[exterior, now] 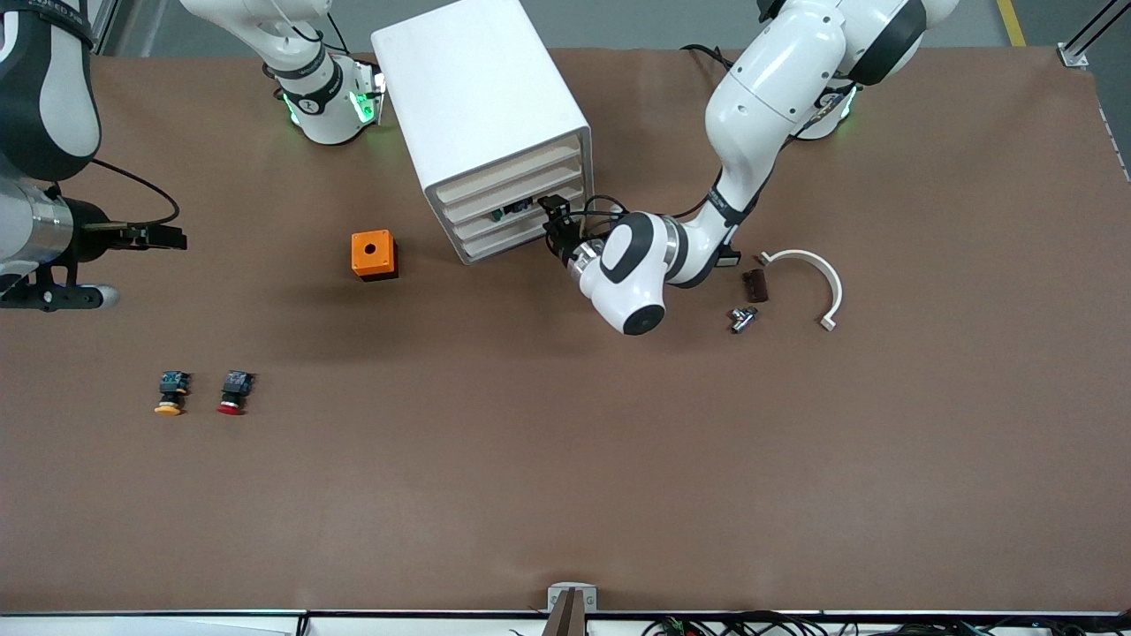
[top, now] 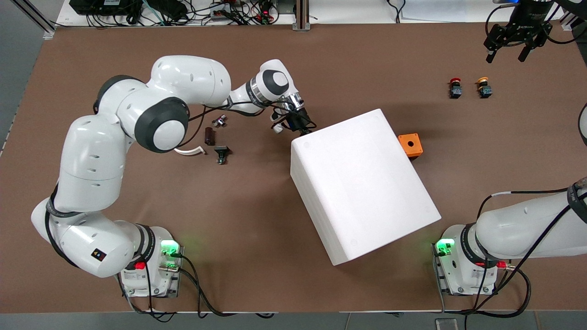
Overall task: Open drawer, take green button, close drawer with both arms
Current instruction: 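Pull the drawer open with the left gripper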
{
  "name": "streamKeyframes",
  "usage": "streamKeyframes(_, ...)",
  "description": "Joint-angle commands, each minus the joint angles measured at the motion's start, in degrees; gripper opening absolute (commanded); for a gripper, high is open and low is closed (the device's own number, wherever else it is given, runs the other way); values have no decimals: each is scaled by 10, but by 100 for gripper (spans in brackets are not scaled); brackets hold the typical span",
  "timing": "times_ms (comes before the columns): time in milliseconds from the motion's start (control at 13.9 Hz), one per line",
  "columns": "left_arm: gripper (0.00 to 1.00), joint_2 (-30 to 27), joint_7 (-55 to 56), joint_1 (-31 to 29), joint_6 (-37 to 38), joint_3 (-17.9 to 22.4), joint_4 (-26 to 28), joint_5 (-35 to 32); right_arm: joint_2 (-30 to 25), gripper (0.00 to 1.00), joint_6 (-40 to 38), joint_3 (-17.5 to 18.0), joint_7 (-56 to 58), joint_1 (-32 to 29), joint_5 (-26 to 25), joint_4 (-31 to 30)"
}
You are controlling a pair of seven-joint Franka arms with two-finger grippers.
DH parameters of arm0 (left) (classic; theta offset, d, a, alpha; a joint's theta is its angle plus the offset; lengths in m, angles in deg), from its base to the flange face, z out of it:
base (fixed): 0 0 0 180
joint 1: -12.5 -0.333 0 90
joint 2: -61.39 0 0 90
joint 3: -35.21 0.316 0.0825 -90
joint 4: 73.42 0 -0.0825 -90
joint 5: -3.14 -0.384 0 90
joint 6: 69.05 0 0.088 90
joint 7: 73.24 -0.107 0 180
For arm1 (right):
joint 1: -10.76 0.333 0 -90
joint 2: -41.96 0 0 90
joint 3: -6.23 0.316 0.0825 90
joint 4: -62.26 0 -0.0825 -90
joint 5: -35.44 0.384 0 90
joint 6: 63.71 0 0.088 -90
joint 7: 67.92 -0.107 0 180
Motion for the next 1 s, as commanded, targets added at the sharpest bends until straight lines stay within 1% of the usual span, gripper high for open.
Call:
streamKeyframes(0,24,5,10,2,8,2,-11,10,-14,100,-20,2,4,23,4,40)
streamKeyframes(72,13,7,8,-2,8,3,-11,10,-20,100,-38,3,3,27,3,72)
streamKeyframes(143,5,14,7,-9,8,3,-11,8,-21,100,-63,3,4,34,2,107)
streamKeyframes(215,1,18,8,-7,8,3,-12,7,-22,100,-85,3,7,38,2,138)
streamKeyframes(287,1,18,7,-6,7,3,-13,7,-23,100,-113,3,8,40,2,165)
streamKeyframes(430,1,14,8,-21,14,9,-31,3,-24,100,-129,4,14,41,6,216)
streamKeyframes(574,1,16,6,-45,34,10,-48,-2,-47,100,-149,2,35,39,10,249)
streamKeyframes(645,1,19,2,-58,34,12,-67,-2,-65,100,-158,4,36,41,10,259)
streamKeyframes(789,1,41,-11,-71,32,26,-122,-1,-78,100,-159,3,37,54,10,261)
streamKeyframes(932,2,44,-30,-73,30,46,-136,-1,-76,100,-156,3,34,56,9,259)
